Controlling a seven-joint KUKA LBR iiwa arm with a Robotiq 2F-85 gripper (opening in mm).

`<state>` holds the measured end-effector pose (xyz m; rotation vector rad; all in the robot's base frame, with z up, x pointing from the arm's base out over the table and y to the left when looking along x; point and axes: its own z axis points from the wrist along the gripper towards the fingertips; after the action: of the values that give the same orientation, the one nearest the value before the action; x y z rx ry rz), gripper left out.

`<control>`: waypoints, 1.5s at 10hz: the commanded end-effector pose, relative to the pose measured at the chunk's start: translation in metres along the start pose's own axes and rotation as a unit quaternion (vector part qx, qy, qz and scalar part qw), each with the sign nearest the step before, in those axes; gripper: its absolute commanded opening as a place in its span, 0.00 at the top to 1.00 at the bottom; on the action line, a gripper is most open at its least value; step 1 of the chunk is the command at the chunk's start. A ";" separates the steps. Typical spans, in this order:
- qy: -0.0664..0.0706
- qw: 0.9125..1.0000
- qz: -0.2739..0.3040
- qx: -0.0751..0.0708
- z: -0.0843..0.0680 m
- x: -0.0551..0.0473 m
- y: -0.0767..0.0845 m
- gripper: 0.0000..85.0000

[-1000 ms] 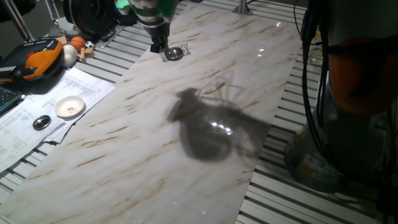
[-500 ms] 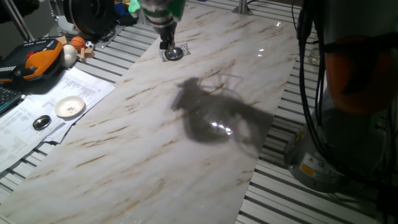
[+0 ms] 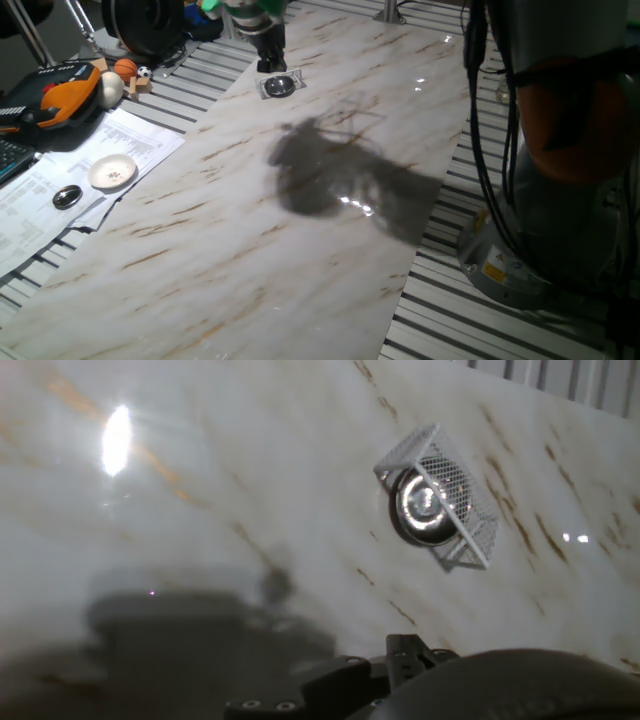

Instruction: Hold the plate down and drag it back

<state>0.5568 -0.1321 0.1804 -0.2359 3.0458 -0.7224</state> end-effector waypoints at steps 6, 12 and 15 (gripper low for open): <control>-0.051 0.997 0.013 0.049 0.000 0.000 0.000 1.00; -0.062 0.998 -0.021 0.022 0.048 -0.018 -0.021 1.00; -0.073 0.997 -0.034 0.013 0.071 -0.038 -0.035 1.00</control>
<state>0.6024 -0.1894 0.1311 -0.3777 2.8980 -0.7126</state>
